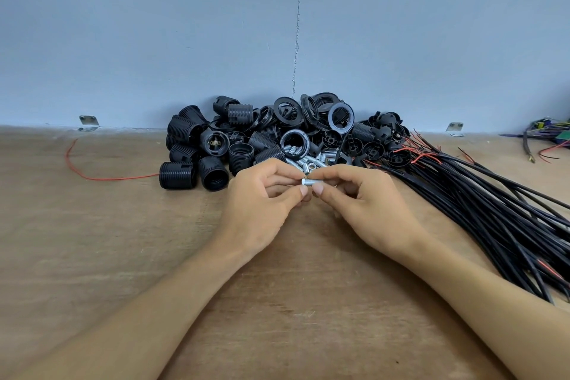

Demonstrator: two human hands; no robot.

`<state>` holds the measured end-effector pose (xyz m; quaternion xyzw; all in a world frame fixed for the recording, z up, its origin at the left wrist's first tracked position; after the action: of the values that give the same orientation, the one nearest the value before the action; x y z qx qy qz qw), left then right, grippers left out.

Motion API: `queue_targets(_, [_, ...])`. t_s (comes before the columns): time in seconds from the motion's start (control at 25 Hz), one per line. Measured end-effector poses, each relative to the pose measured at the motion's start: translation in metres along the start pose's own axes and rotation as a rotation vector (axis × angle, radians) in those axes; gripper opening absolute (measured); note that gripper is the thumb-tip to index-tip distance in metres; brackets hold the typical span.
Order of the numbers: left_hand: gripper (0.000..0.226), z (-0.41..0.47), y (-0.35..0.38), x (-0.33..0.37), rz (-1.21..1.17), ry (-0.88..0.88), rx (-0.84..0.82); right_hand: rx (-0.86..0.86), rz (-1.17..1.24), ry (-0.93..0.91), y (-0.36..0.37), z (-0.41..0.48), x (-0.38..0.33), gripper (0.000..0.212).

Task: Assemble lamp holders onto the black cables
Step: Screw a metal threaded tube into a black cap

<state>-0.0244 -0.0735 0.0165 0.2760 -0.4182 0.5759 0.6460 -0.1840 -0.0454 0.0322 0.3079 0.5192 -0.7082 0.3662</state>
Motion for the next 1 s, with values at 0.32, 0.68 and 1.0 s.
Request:
queue_targets(0.32, [0.016,-0.001,0.001,0.005,0.109,0.043,0.014,-0.055,0.136,0.083,0.002,0.002,0.004,0.021])
queue_targets(0.68, [0.031,-0.002,0.004,0.012,0.184,0.117,-0.016,-0.066,0.013,0.23,0.005,0.004,0.011,0.058])
queue_targets(1.0, [0.022,-0.002,0.002,0.01,0.231,0.089,0.015,-0.098,0.216,0.194,0.006,0.002,0.012,0.014])
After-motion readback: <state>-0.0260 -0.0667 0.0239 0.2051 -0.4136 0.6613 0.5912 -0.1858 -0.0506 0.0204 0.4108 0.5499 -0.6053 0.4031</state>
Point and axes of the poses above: each hand's wrist, its own z-axis towards the middle knuckle, its own y-axis out of the palm, x = y × z, the point moved 7 cm from there along z, towards the middle knuckle, and after that the axes turned 10 degrees about y, right-handed, at the moved point
